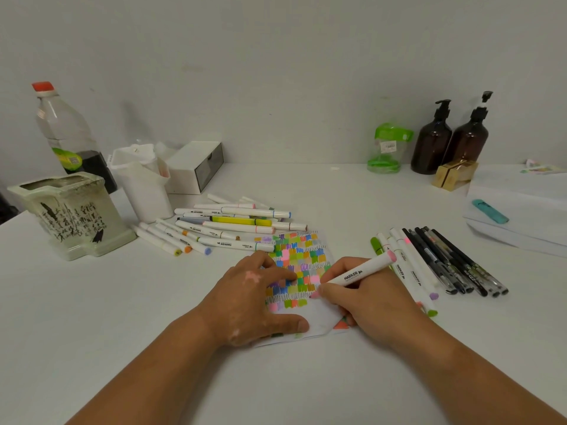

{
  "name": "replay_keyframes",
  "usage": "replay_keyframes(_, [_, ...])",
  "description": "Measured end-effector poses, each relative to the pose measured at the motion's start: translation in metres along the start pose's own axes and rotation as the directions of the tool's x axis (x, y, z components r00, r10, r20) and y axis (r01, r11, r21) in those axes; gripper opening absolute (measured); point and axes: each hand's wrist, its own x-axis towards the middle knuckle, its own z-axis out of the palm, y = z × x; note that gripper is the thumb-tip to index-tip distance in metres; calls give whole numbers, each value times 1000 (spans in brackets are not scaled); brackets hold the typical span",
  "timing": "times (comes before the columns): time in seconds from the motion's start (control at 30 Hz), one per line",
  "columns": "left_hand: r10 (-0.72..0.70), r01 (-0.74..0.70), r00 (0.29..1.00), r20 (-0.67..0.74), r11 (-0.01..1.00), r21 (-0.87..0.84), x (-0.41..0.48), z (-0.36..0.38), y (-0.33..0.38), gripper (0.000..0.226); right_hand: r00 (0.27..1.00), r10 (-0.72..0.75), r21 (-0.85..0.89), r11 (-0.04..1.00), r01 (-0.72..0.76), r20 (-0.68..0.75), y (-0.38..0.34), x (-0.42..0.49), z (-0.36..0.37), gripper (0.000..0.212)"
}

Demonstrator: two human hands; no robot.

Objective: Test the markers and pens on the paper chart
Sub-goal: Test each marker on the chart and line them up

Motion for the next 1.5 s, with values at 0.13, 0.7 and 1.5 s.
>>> replay_keyframes(0.13, [-5, 5, 1000, 12, 1000, -4, 1, -2, 3, 98, 1000, -20, -51, 998, 21, 9, 1, 0, -1, 14])
replay_keyframes(0.7, [-166, 16, 966, -196, 801, -599, -5, -17, 11, 35, 986, -75, 400, 907, 131, -150, 2, 5, -21, 18])
replay_keyframes(1.5, [-122, -43, 987, -104, 419, -907, -6, -23, 25, 27, 977, -206, 528, 836, 148, 53, -7, -2, -11, 5])
